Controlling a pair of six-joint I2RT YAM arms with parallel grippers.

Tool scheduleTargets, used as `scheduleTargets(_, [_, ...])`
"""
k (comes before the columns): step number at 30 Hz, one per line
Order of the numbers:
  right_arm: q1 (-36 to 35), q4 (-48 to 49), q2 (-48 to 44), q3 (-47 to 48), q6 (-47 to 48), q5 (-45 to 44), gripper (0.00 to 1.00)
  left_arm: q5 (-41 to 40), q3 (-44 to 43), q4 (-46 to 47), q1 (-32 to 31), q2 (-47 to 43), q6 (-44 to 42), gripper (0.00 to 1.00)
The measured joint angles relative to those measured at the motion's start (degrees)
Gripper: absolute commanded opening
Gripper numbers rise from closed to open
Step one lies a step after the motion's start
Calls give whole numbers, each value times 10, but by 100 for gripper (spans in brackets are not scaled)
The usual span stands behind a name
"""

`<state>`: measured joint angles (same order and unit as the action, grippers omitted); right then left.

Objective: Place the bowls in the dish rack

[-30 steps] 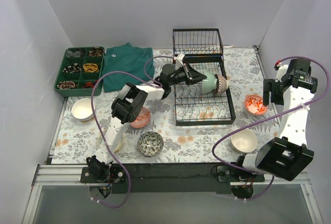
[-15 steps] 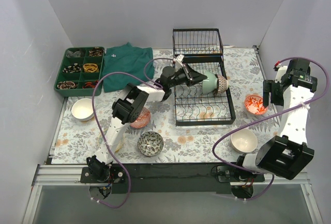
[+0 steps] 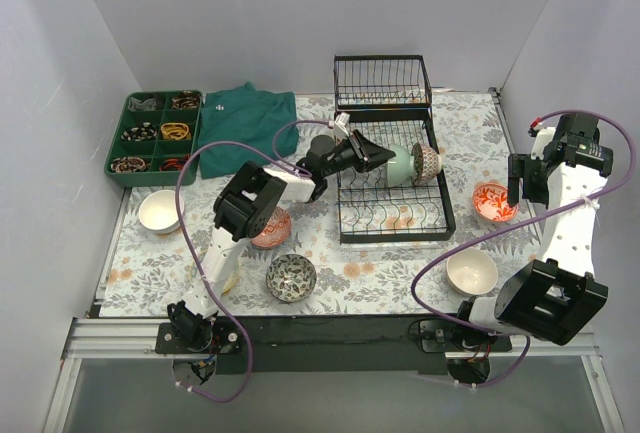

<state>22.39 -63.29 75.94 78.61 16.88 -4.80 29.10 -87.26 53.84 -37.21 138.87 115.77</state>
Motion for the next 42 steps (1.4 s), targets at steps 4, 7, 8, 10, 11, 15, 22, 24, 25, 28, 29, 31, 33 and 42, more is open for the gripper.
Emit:
scheduleTargets(4, [0, 0, 0, 0, 0, 5, 80, -9, 4, -12, 0, 0, -1, 37])
scheduleTargets(7, [0, 0, 0, 0, -2, 8, 80, -11, 7, -20, 0, -3, -1, 43])
scheduleTargets(8, [0, 0, 0, 0, -2, 10, 80, -12, 10, -25, 0, -6, -2, 44])
scheduleTargets(10, [0, 1, 0, 0, -2, 13, 80, -12, 18, -33, 0, -13, -2, 48])
scheduleTargets(11, [0, 2, 0, 0, -2, 15, 80, -12, 23, -40, 0, -18, -3, 49])
scheduleTargets(15, [0, 7, -1, -3, -3, 23, 80, -11, 37, -73, 2, -45, -4, 54])
scheduleTargets(22, [0, 31, -22, -44, -9, 46, 81, -12, 42, -108, 7, -111, -5, 57])
scheduleTargets(24, [0, 33, -26, -48, -11, 54, 81, -7, 53, -119, 13, -131, -6, 57])
scheduleTargets(25, [0, 36, -27, -49, -12, 58, 81, -1, 67, -124, 18, -147, -12, 58])
scheduleTargets(28, [0, 39, -29, -49, -14, 70, 81, 40, 116, -154, 50, -198, -55, 56])
scheduleTargets(29, [0, 39, -29, -48, -15, 74, 81, 62, 128, -175, 66, -215, -82, 56])
scheduleTargets(31, [0, 38, -29, -43, -15, 85, 82, 103, 133, -255, 105, -252, -170, 56])
scheduleTargets(33, [0, 39, -29, -32, -13, 100, 82, 120, 125, -362, 136, -291, -290, 56])
scheduleTargets(42, [0, 52, -28, -1, 9, 186, 83, -17, 76, -841, 149, -518, -824, 57])
